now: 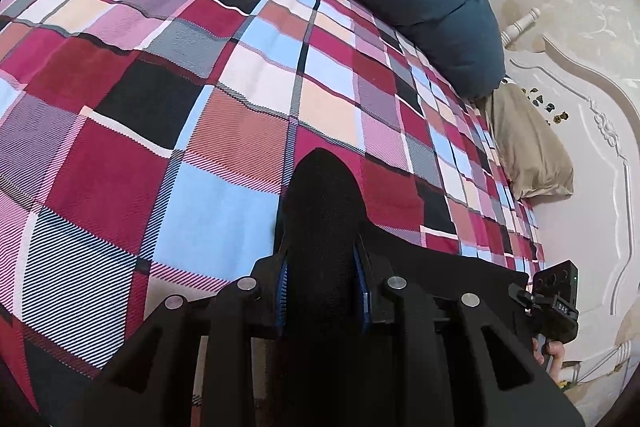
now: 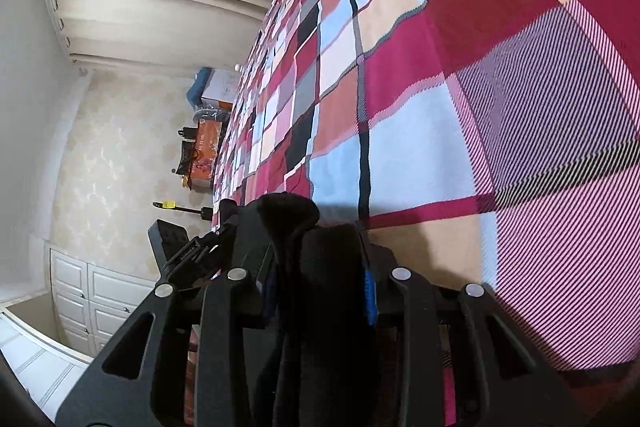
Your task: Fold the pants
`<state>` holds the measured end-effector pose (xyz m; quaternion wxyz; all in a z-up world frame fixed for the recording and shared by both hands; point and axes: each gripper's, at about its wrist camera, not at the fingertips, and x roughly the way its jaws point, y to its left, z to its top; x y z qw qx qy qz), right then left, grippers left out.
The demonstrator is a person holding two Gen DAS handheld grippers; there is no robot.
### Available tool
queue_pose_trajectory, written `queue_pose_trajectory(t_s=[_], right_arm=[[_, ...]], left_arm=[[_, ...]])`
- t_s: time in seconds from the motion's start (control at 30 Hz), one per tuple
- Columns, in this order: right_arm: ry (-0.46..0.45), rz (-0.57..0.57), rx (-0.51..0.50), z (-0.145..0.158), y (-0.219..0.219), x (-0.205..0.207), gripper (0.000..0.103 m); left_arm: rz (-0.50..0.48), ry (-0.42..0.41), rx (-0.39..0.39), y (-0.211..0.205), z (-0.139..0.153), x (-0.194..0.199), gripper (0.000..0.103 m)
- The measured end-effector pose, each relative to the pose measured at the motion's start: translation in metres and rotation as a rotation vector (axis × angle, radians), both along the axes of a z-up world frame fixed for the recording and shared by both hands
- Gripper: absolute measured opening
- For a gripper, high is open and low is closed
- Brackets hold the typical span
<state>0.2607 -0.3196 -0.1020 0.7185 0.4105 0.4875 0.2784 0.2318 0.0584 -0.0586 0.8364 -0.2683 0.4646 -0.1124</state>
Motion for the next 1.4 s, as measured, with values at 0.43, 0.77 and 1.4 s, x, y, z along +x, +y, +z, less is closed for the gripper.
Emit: queue_pose_trajectory(t_s=[0.43,0.77,1.4], right_arm=[[0.017,-0.025,0.040,-0.005,-0.004,-0.004,0.034],[0.029,-0.102,0.062,0.006,-0.022,-0.044,0.057],[0.012,-0.076,-0.035,0.016,0.018,-0.143,0.079]], left_arm=[[-0.005,0.029,-0.060,0.006,-0.013,0.003,0.037],[-0.016,-0.021,-0.161,0.029,-0.009,-0.047,0.066],[-0.054,-0.017,-0.396,0.001,-0.021,-0.152,0.085]])
